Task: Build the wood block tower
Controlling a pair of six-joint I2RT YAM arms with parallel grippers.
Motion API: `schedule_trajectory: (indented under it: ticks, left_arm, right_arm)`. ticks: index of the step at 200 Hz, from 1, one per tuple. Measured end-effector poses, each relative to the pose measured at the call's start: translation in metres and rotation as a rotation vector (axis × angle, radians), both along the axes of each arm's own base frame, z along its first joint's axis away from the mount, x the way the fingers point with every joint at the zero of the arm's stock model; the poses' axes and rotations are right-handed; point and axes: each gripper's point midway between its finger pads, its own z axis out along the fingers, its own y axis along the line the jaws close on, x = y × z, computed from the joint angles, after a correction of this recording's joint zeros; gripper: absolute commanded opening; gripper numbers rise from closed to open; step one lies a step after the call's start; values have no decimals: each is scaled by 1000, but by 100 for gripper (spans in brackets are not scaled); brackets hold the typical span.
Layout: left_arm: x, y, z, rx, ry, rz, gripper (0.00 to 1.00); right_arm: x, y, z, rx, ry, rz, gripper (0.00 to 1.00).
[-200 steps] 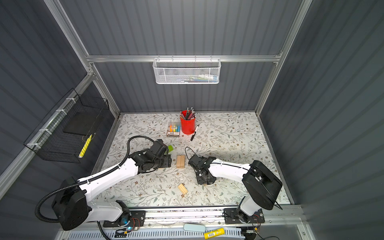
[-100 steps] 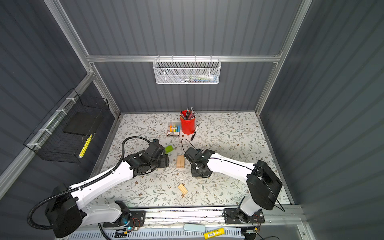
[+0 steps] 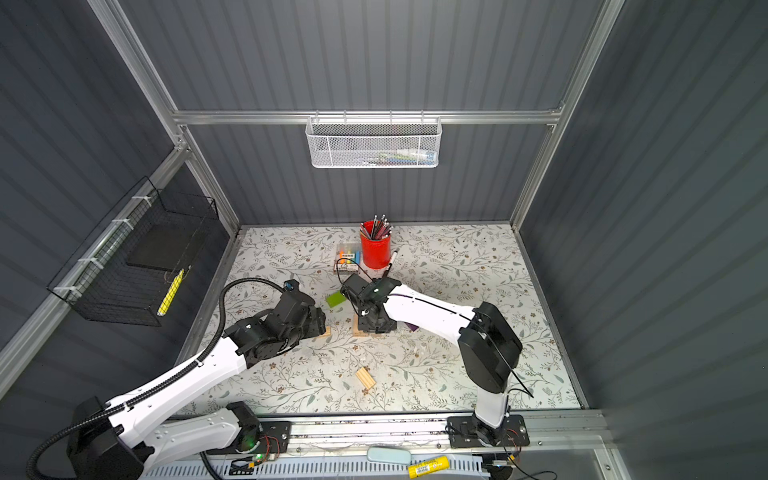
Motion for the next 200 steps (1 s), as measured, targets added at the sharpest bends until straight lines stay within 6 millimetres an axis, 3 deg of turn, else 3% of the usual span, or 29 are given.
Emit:
schedule_trajectory:
  ticks: [108, 200]
  left_arm:
    - [-7, 18, -3, 32, -2, 55, 72]
    - [-6, 19, -3, 33, -3, 61, 73]
  right_arm:
    - [34, 40, -16, -28, -14, -13, 22]
    - [36, 42, -24, -52, 4, -15, 23]
